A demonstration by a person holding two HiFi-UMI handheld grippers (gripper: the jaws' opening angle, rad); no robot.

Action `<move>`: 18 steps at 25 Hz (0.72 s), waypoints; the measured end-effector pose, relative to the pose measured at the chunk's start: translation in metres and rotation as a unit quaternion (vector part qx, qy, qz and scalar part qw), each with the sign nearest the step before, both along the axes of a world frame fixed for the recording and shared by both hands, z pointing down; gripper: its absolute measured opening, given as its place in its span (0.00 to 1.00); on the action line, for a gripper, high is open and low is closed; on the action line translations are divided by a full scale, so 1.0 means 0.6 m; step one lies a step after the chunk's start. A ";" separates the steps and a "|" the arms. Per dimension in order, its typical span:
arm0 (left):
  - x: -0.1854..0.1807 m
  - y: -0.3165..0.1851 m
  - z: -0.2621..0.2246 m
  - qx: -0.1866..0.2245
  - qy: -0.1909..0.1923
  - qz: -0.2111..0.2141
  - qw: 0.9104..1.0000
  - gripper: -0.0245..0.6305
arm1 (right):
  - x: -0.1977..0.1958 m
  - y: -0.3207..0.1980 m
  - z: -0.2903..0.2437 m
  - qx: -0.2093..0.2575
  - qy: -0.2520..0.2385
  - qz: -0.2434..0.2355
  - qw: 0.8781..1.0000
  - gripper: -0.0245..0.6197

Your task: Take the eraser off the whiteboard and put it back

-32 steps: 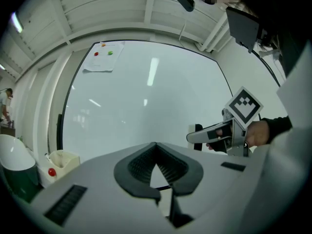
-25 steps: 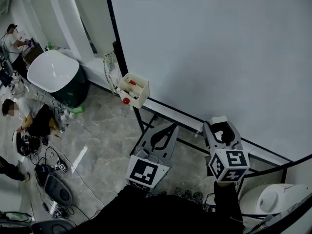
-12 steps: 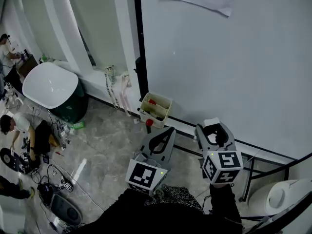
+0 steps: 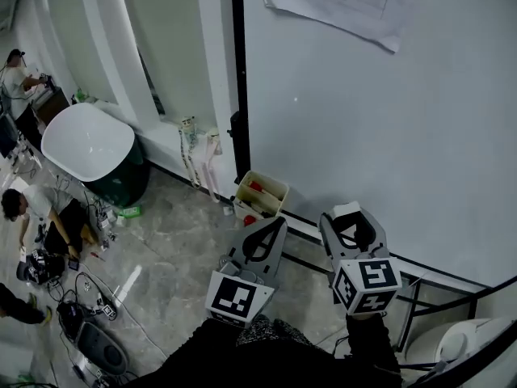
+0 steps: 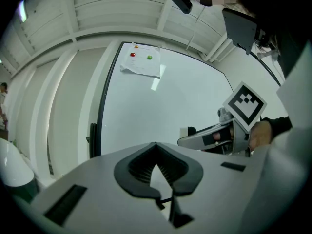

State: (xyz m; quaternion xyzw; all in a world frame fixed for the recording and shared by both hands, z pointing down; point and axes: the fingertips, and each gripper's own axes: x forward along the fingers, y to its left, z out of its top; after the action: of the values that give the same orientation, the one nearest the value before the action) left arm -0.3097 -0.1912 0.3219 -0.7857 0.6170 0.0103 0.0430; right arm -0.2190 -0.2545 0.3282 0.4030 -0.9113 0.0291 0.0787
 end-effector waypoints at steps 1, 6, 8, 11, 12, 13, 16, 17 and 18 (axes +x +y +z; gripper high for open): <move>-0.007 -0.002 -0.001 0.001 0.000 -0.009 1.000 0.04 | -0.005 -0.003 -0.002 0.000 0.000 -0.004 1.000 0.46; -0.059 -0.008 -0.019 0.012 -0.003 -0.034 0.999 0.04 | -0.046 -0.008 -0.015 0.009 -0.007 -0.024 1.000 0.46; -0.079 -0.013 -0.021 0.016 -0.003 -0.034 0.999 0.04 | -0.065 -0.009 -0.020 0.015 -0.010 -0.023 1.000 0.46; -0.109 -0.027 -0.017 0.017 -0.005 -0.016 1.000 0.04 | -0.095 -0.015 -0.025 0.020 -0.009 -0.006 1.000 0.46; -0.119 -0.033 -0.015 0.016 -0.006 -0.005 1.000 0.04 | -0.106 -0.018 -0.028 0.022 -0.010 0.003 1.000 0.46; -0.131 -0.040 -0.013 0.014 -0.007 0.007 1.000 0.04 | -0.118 -0.021 -0.032 0.024 -0.012 0.013 1.000 0.46; -0.171 -0.060 -0.011 0.007 -0.013 0.046 0.999 0.04 | -0.157 -0.032 -0.050 0.036 -0.019 0.047 0.998 0.46; -0.185 -0.064 -0.014 0.007 -0.018 0.058 0.998 0.04 | -0.170 -0.034 -0.057 0.040 -0.021 0.059 0.997 0.46; -0.198 -0.066 -0.017 0.008 -0.023 0.071 0.997 0.04 | -0.184 -0.036 -0.063 0.044 -0.023 0.070 0.996 0.46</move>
State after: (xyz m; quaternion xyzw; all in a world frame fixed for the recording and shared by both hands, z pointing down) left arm -0.4286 -0.2310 0.3117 -0.8269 0.5588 -0.0002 0.0624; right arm -0.3291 -0.2760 0.2904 0.4684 -0.8827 0.0036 0.0379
